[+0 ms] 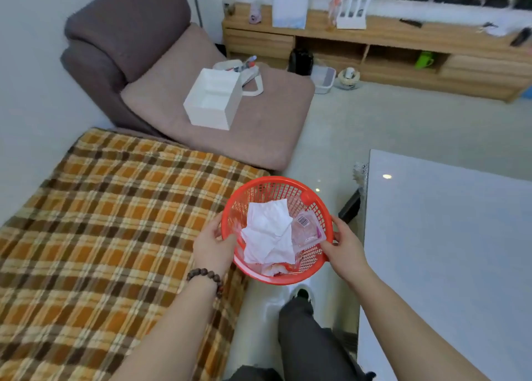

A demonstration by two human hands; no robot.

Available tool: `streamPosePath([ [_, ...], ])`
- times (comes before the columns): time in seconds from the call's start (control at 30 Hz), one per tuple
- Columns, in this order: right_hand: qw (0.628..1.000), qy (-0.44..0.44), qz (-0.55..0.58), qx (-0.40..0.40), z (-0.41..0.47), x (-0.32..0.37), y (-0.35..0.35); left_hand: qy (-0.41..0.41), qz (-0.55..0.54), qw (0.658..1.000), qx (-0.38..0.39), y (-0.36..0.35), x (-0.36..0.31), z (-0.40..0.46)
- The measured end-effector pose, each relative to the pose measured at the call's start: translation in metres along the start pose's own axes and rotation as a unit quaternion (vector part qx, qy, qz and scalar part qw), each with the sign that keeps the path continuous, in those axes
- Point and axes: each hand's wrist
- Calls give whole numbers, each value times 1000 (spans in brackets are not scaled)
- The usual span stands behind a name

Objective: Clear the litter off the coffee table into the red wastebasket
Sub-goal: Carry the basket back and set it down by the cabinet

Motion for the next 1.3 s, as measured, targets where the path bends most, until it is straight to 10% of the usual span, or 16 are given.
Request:
streamPosePath([
  [1.3, 989, -63, -39, -124, 785, 134, 313, -13, 42, 984, 171, -561, -301, 679],
])
Point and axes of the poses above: each hand's wrist, its own z-axis towards the middle knuckle, its own y-axis out of the back of the hand, x = y × z, and after that the axes turned 12 degrees about -z, right-handed
